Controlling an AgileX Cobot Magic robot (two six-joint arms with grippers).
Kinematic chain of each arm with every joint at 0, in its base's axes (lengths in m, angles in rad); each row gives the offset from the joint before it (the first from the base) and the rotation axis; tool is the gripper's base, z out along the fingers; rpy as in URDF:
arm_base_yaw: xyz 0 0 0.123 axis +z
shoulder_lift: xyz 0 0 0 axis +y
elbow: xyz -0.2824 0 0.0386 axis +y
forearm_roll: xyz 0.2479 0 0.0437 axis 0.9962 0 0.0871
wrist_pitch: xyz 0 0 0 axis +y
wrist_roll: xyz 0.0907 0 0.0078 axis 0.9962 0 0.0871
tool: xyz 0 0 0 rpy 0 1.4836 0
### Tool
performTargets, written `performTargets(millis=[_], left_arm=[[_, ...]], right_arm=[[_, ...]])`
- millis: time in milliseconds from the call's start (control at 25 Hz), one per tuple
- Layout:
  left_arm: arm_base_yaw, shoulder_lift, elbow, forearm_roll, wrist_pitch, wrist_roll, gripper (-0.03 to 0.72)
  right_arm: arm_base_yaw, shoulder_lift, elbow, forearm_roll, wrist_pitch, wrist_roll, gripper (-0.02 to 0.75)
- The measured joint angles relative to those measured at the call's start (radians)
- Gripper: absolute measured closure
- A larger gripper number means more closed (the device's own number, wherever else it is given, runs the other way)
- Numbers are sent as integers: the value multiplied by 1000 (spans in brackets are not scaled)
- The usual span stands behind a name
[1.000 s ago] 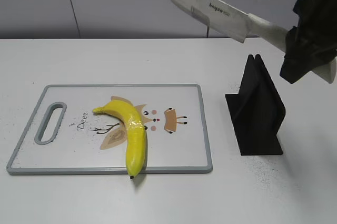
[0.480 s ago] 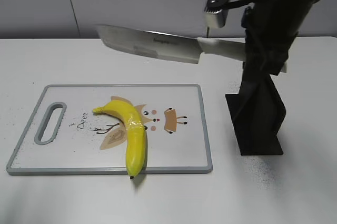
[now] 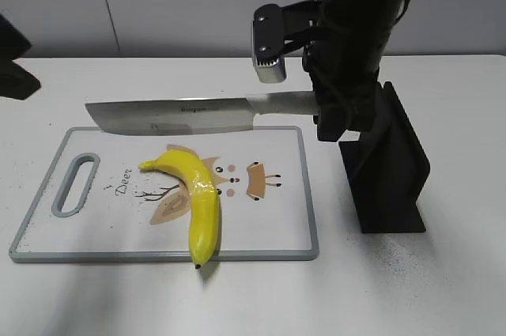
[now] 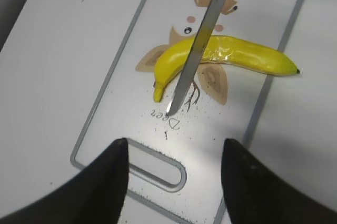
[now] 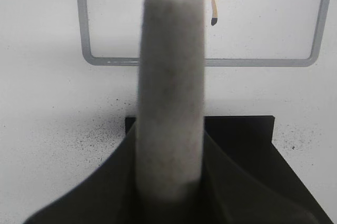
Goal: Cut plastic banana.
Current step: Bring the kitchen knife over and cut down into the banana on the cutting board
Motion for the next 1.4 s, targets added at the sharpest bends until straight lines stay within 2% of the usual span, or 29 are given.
performTargets(millis=[160, 320, 680, 800, 920, 1000, 1120, 1280, 1400], left_arm=[[-74, 106, -43, -1, 0, 74, 159], [-126, 204, -71, 17, -17, 92, 159], [-141, 334, -81, 24, -79, 94, 179], [-141, 358, -82, 22, -104, 94, 290], [-141, 371, -82, 21, -116, 94, 549], [-141, 377, -82, 22, -120, 97, 642], [-141, 390, -82, 27, -125, 103, 674], [-141, 430, -77, 30, -136, 105, 680], [-141, 480, -24, 13, -211, 106, 680]], right_arm=[[0, 12, 0, -1, 0, -13, 572], [0, 12, -1, -1, 0, -18, 572], [0, 12, -1, 4, 0, -23, 572], [0, 12, -1, 10, -17, -28, 572], [0, 12, -1, 11, -49, -29, 572], [0, 13, -1, 8, -69, -29, 572], [0, 26, -1, -1, -90, -35, 572], [-1, 80, -2, -4, -98, -38, 572], [-1, 140, -3, -6, -107, -40, 572]])
